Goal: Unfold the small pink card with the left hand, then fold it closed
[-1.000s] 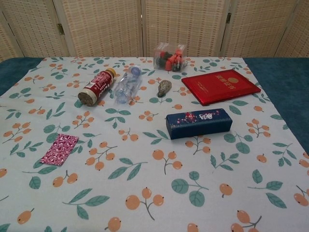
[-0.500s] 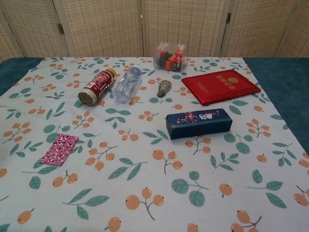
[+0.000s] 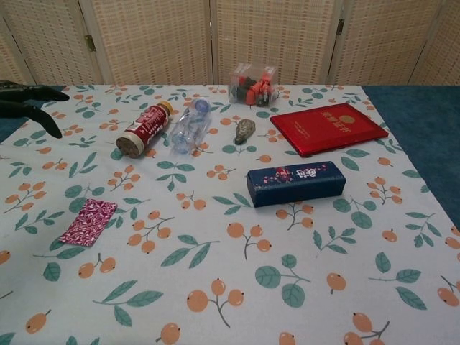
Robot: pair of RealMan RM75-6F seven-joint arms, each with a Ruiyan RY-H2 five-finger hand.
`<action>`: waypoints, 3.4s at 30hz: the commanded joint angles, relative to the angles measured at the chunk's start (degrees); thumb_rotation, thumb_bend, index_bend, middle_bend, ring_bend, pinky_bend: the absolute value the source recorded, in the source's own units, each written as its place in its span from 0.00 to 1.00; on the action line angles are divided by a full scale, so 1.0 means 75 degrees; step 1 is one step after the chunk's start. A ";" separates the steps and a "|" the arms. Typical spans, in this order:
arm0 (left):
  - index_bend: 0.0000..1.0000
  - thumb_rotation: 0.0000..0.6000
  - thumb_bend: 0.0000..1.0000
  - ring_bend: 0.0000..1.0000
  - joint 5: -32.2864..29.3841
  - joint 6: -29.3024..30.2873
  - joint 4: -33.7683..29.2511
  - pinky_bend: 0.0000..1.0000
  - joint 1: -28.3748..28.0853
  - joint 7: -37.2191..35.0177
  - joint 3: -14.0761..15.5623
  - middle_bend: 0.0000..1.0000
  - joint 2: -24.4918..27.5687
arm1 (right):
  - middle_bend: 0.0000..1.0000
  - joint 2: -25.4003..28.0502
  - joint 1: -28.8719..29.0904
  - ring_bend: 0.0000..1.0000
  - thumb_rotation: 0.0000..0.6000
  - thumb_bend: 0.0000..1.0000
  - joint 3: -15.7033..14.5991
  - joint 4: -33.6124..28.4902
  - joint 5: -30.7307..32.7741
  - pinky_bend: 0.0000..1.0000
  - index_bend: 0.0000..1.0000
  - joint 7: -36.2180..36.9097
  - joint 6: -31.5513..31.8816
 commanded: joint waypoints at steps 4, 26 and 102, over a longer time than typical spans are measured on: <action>0.28 1.00 0.99 0.00 0.0230 -0.0752 0.0081 0.00 -0.0630 0.0118 0.0134 0.00 -0.0378 | 0.00 0.0009 0.0007 0.00 1.00 0.32 -0.0013 -0.0042 0.0003 0.00 0.00 -0.0025 -0.0025; 0.26 1.00 1.00 0.00 -0.0658 -0.1860 0.1058 0.00 -0.1198 0.1718 0.0348 0.00 -0.1689 | 0.00 -0.0054 0.0071 0.00 1.00 0.32 -0.0026 0.0029 0.0143 0.00 0.00 0.0005 -0.0231; 0.28 1.00 1.00 0.00 -0.2684 -0.1643 0.1576 0.00 -0.0549 0.2544 0.0976 0.00 -0.1081 | 0.00 -0.0052 -0.0079 0.00 1.00 0.32 -0.0096 -0.0025 0.0054 0.00 0.00 0.0057 0.0004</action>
